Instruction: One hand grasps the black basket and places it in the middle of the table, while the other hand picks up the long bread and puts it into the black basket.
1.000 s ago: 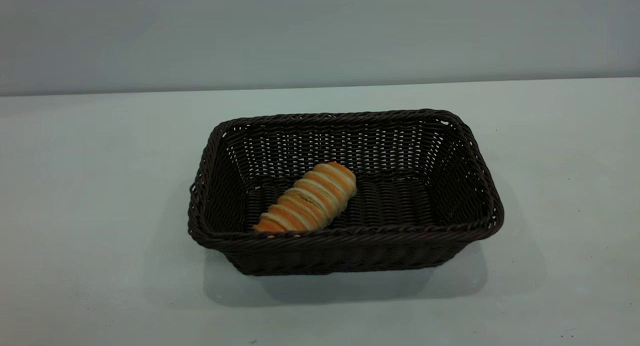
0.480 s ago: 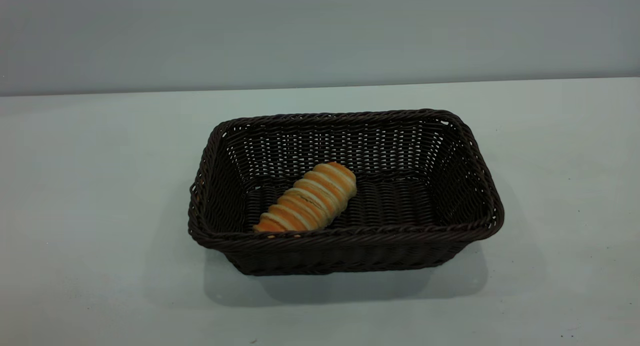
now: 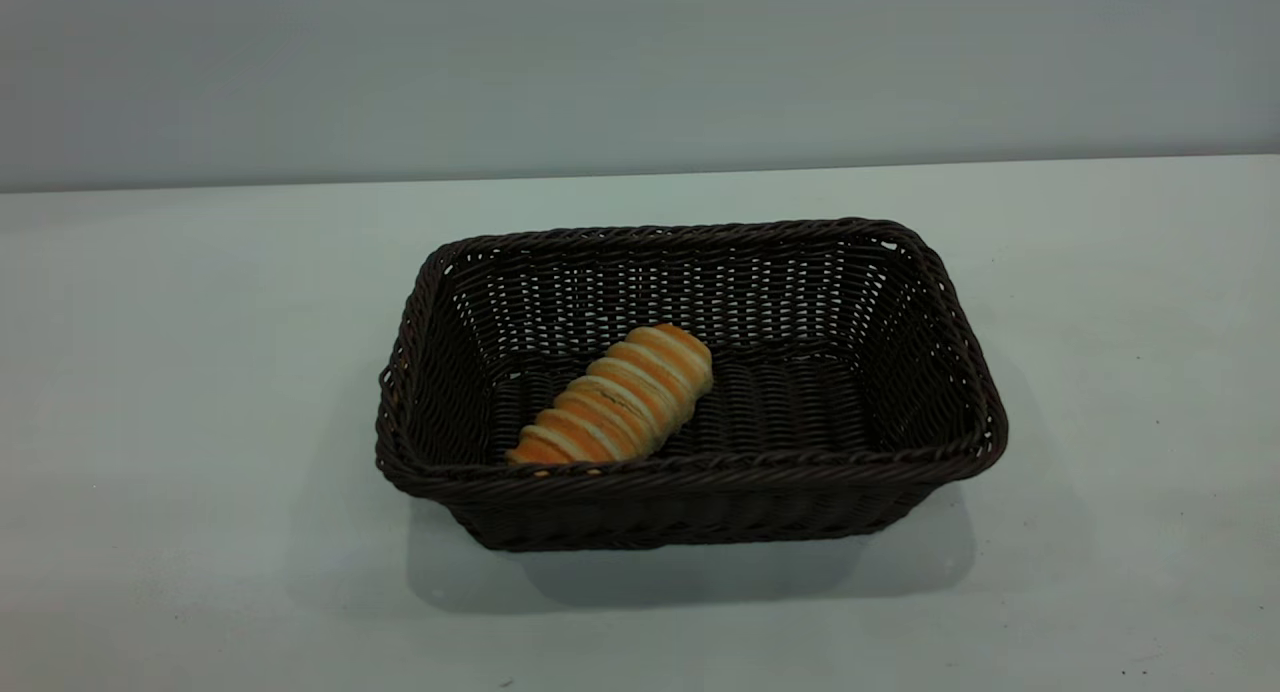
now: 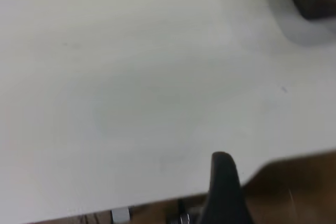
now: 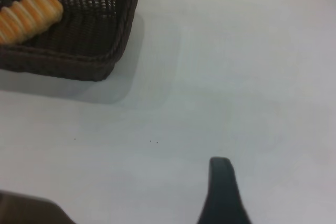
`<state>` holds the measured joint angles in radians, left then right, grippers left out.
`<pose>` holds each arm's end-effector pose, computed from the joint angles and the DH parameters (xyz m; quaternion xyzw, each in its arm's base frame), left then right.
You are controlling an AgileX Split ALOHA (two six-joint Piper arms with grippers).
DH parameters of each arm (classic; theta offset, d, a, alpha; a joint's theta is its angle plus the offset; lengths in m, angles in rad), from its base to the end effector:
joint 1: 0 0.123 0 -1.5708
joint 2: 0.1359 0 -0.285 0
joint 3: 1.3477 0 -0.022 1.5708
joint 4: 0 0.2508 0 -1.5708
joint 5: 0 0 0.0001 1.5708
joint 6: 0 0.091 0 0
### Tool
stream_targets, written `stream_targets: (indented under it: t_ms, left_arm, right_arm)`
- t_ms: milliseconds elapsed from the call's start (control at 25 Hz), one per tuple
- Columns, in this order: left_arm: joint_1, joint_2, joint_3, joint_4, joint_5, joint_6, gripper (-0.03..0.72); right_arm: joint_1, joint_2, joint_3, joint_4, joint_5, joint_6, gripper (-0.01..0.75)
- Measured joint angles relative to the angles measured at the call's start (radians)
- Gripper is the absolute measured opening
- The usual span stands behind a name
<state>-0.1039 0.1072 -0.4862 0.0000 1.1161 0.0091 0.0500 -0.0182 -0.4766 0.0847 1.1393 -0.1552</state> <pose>0.0099 -0.0010 0.2688 0.0506 0.8944 -0.0211 0.4438 -0.0089 0.0066 0.2647 -0.0926 0.8686 0.0167 0.4864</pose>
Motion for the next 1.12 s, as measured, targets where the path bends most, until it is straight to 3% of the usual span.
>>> stream_targets:
  t_ms: [200, 1120]
  left_arm:
    - [0.05, -0.123, 0.0, 0.0, 0.011, 0.0, 0.563]
    - [0.046, -0.129, 0.0, 0.0, 0.014, -0.001, 0.563]
  right_arm:
    - [0.0, -0.001, 0.0, 0.0, 0.0, 0.0, 0.56]
    - [0.0, -0.002, 0.0, 0.0, 0.0, -0.001, 0.56]
